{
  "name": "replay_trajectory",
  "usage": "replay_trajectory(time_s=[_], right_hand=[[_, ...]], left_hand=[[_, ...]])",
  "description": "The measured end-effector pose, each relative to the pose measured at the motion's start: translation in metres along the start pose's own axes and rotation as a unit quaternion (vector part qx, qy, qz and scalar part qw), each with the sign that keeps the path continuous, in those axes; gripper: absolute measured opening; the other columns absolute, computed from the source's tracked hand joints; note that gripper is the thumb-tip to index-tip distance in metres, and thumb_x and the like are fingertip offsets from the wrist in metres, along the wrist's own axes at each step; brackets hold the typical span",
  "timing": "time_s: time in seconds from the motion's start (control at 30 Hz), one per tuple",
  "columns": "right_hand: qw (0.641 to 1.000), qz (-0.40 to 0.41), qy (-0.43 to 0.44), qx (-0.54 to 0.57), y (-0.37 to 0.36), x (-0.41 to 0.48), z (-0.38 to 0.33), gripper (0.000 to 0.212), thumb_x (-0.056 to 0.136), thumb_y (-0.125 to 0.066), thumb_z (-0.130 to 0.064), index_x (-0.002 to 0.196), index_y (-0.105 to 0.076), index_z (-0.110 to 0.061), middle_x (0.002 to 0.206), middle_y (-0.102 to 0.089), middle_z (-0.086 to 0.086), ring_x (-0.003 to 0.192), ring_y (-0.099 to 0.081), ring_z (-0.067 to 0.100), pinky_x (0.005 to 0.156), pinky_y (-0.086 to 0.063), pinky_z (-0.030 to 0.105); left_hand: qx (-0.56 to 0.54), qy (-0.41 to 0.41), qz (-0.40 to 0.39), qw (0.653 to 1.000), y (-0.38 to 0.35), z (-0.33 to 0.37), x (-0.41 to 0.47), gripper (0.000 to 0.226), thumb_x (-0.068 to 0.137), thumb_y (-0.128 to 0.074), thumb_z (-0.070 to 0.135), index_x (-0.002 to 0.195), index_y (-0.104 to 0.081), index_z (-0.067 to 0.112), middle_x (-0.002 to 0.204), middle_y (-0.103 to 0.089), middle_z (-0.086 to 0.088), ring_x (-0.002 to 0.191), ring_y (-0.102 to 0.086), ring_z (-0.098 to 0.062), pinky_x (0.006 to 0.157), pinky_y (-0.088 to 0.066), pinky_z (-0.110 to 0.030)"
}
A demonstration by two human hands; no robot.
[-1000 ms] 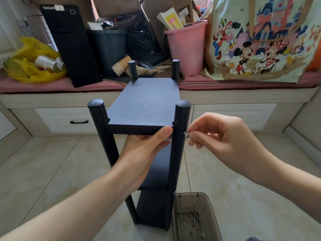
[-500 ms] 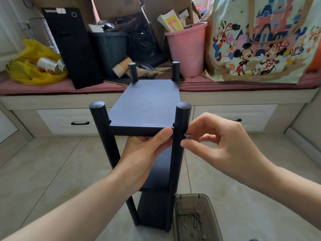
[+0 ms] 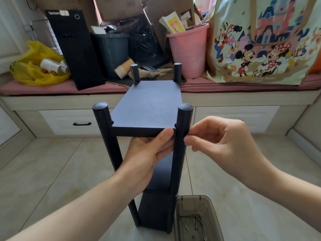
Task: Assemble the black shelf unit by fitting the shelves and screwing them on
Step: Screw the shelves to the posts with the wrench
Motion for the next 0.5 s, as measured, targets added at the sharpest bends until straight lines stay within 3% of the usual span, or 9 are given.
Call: replay_trajectory(time_s=[0.17, 0.33, 0.43, 0.5], right_hand=[[0.999, 0.007, -0.034, 0.034, 0.003, 0.004, 0.01, 0.014, 0.072, -0.084, -0.012, 0.073, -0.07, -0.013, 0.067, -0.073, 0.002, 0.057, -0.069, 0.016, 0.06, -0.053, 0.018], [0.999, -0.004, -0.046, 0.028, 0.002, 0.008, 0.017, 0.02, 0.071, -0.086, -0.028, 0.071, -0.069, -0.017, 0.066, -0.072, 0.001, 0.056, -0.067, 0.013, 0.058, -0.051, 0.018], [0.993, -0.015, -0.114, 0.036, 0.001, 0.012, 0.035, 0.046, 0.054, -0.085, -0.051, 0.088, -0.069, -0.025, 0.077, -0.074, -0.003, 0.066, -0.069, 0.009, 0.061, -0.051, 0.017], [0.984, -0.063, -0.159, 0.057, -0.005, 0.016, 0.047, 0.066, 0.053, -0.092, -0.05, 0.11, -0.063, -0.035, 0.093, -0.075, -0.007, 0.082, -0.073, 0.009, 0.07, -0.054, 0.023]], left_hand=[[0.005, 0.005, 0.012, 1.0, 0.0, -0.001, 0.001, 0.052, 0.082, -0.079, 0.039, 0.121, -0.07, 0.006, 0.121, -0.072, -0.014, 0.116, -0.069, -0.028, 0.093, -0.056, -0.03], [0.016, -0.004, -0.001, 1.0, -0.002, 0.002, 0.001, 0.047, 0.084, -0.074, 0.035, 0.122, -0.07, 0.008, 0.123, -0.072, -0.014, 0.116, -0.068, -0.029, 0.094, -0.056, -0.03], [0.013, -0.003, -0.001, 1.0, -0.002, 0.002, 0.0, 0.038, 0.086, -0.074, 0.032, 0.118, -0.073, 0.013, 0.123, -0.072, -0.012, 0.116, -0.069, -0.027, 0.093, -0.057, -0.03], [0.016, -0.004, -0.012, 1.0, -0.004, 0.003, -0.001, 0.037, 0.087, -0.072, 0.029, 0.121, -0.071, 0.016, 0.124, -0.072, -0.011, 0.117, -0.068, -0.027, 0.093, -0.056, -0.03]])
Point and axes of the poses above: each hand's wrist, its own x-axis towards the middle knuckle, its own y-axis out of the back of the hand, z = x × y, the point moved 9 cm from there along x, towards the middle knuckle
